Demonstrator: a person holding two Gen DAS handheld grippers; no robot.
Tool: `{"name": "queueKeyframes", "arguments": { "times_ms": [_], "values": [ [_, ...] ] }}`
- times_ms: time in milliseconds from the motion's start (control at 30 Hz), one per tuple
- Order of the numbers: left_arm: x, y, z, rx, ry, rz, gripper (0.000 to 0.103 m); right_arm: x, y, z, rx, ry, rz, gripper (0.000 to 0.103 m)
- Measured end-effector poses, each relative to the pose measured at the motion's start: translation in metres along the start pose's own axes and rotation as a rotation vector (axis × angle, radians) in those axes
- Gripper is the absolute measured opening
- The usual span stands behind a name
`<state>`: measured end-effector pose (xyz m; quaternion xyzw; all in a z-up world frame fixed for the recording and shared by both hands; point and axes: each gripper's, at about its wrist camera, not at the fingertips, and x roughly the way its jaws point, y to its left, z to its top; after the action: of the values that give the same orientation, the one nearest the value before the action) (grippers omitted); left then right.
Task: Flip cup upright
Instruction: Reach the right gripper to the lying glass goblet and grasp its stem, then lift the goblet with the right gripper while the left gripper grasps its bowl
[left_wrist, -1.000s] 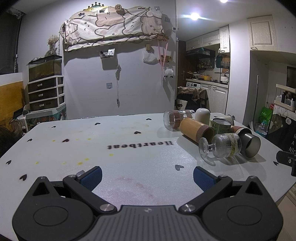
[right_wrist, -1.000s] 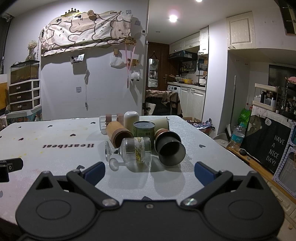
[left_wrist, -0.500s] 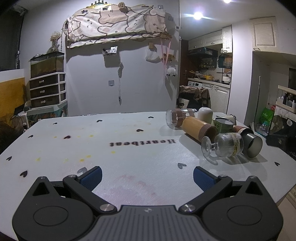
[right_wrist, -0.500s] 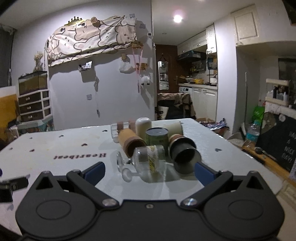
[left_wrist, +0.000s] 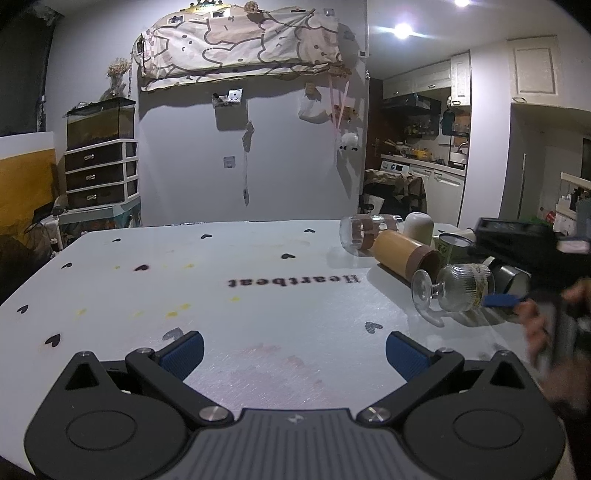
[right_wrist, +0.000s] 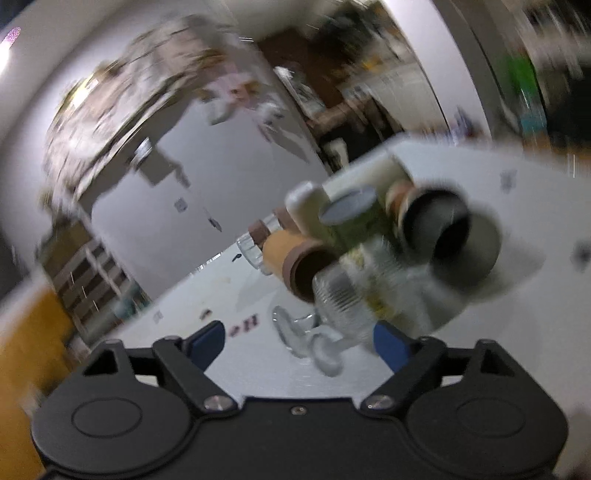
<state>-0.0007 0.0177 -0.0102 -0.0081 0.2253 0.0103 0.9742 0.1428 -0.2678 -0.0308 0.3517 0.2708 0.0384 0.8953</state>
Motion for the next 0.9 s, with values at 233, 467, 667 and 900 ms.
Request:
{"name": "queueKeyframes", "arguments": {
  "times_ms": [233, 467, 667, 900],
  "values": [
    [-0.002, 0.011, -0.002, -0.008, 0.005, 0.015, 0.103, 0.061, -0.019, -0.022, 0.416, 0.014, 0.026, 0.071],
    [0.001, 0.023, -0.007, -0.021, 0.024, 0.027, 0.103, 0.091, -0.023, -0.041, 0.607, -0.124, 0.001, 0.061],
    [-0.002, 0.027, -0.007, -0.029, 0.019, 0.032, 0.103, 0.108, -0.031, -0.038, 0.685, -0.115, -0.048, 0.020],
    [-0.002, 0.032, -0.006, -0.044, 0.010, 0.045, 0.103, 0.090, -0.031, -0.040, 0.571, 0.022, 0.013, 0.017]
  ]
}}
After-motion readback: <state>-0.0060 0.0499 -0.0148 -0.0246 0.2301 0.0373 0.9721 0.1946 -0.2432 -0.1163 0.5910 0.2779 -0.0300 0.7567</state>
